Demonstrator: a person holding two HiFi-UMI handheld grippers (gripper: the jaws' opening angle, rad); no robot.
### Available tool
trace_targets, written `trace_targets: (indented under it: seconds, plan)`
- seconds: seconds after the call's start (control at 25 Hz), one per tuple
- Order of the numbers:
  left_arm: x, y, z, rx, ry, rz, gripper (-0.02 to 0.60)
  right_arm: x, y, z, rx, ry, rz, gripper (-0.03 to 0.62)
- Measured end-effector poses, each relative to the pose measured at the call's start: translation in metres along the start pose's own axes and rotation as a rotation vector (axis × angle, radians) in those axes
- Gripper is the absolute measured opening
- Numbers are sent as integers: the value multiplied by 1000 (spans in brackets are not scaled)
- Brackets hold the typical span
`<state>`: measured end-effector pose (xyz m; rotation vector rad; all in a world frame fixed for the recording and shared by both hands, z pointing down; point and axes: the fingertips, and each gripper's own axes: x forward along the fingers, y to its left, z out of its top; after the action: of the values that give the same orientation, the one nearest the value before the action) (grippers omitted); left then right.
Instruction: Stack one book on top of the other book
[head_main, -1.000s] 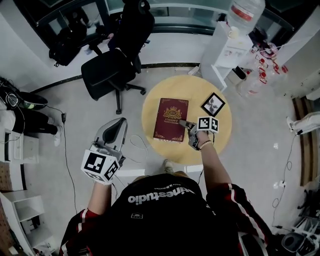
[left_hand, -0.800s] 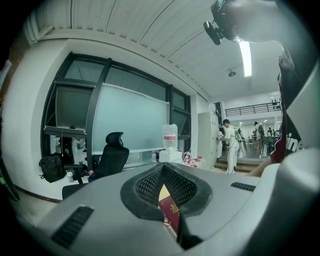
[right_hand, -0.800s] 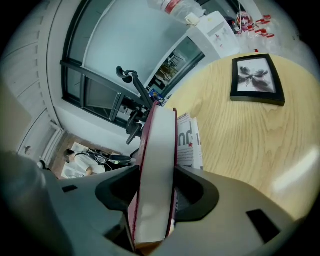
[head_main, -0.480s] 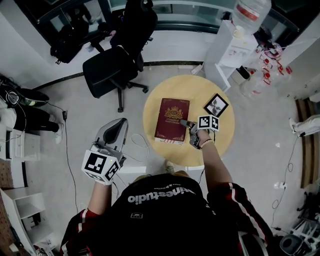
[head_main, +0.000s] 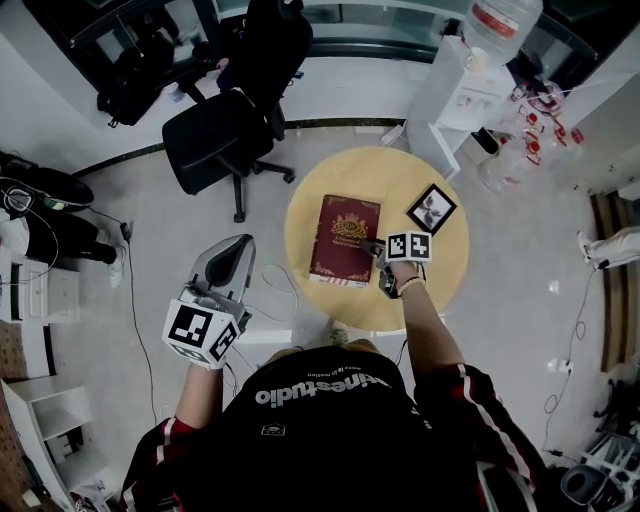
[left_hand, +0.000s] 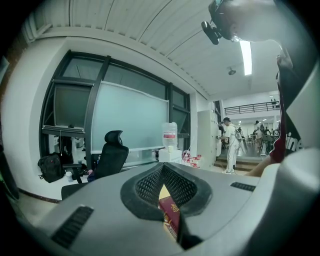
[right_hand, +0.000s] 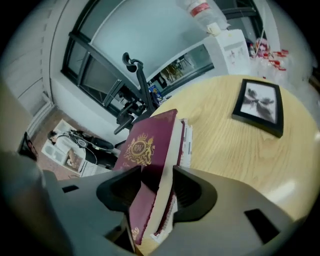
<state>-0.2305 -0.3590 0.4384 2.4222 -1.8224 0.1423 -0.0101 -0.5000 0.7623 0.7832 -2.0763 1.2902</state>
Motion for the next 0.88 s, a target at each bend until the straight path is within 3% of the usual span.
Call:
trace_targets:
  seconds: [0.12,0.52,0.88]
  plan:
    - [0,-2,0,-3,1,-3,17,-3,2,3,-54,-8,-34,221]
    - [-11,1,5,-9,-23,-8,17,-31,6,9,-43,-108,-52,221]
    - [-33,-11,13,6,-74,-53,17,-77,18,8,-44,-323,-104,215]
